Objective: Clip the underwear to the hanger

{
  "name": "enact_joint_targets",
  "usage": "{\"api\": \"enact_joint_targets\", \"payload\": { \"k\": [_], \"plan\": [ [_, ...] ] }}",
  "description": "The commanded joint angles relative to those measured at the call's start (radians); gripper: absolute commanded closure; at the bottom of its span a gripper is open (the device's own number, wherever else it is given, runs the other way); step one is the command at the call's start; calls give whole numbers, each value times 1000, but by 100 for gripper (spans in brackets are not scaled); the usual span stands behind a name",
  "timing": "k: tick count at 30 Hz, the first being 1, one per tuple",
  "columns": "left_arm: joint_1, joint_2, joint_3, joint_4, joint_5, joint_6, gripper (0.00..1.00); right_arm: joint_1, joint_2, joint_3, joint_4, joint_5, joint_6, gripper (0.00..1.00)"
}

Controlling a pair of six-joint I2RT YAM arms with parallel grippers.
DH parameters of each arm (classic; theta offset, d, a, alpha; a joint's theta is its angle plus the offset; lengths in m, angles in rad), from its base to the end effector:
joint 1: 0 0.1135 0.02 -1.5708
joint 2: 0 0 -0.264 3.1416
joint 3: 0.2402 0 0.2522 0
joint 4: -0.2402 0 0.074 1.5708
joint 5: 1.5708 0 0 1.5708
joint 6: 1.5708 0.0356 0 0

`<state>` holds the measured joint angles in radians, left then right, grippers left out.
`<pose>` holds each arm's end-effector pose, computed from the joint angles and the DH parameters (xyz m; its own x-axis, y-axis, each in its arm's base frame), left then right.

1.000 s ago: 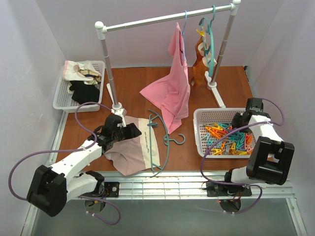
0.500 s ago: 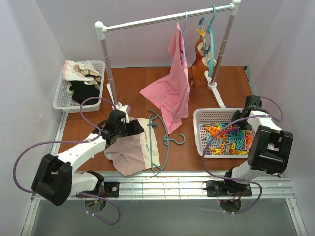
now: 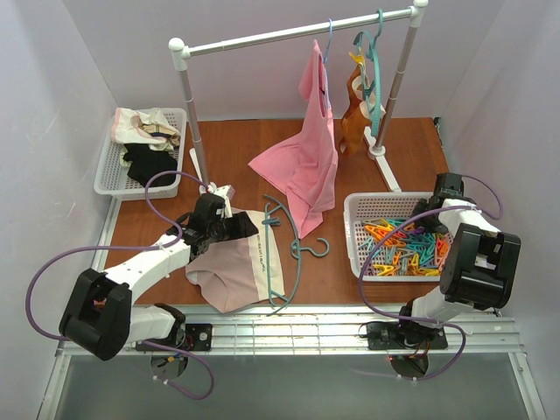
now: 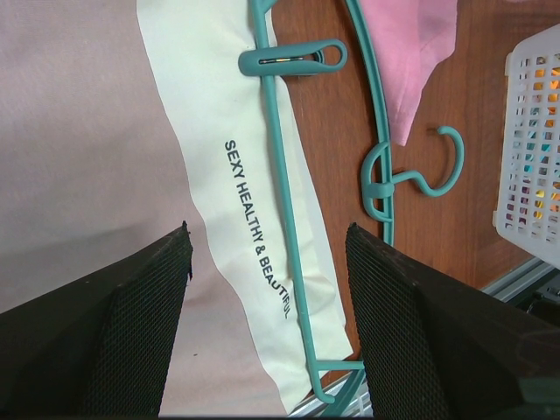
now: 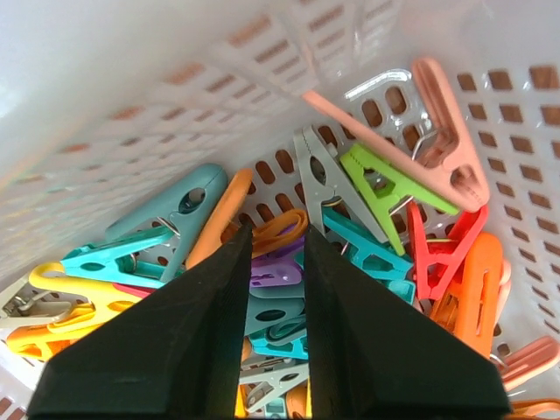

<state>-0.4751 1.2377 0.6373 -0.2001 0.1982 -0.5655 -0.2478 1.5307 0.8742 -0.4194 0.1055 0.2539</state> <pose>0.2151 -0.1185 0.1959 -0.8445 -0.1564 -0.5122 0.1396 0.8591 -0.4924 0.2822 -0.0753 0.1790 -0.7523 0.4480 -0.4830 0.4973 0.8671 0.0296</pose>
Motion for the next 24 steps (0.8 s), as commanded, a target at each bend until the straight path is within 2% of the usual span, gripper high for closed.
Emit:
{"api": "enact_joint_targets", "payload": {
  "k": [1, 6, 11, 24],
  "plan": [
    [0, -7, 12, 14, 9, 4, 37, -2, -17, -14, 5, 14, 5, 82],
    [0, -20, 2, 14, 9, 1, 37, -2, -18, -15, 2, 16, 7, 85],
    [0, -30, -7, 16, 9, -1, 37, 1, -44, -20, -9, 10, 15, 80],
    [0, -41, -14, 13, 18, 12, 37, 45, -40, -43, -16, 23, 59, 78]
  ]
}}
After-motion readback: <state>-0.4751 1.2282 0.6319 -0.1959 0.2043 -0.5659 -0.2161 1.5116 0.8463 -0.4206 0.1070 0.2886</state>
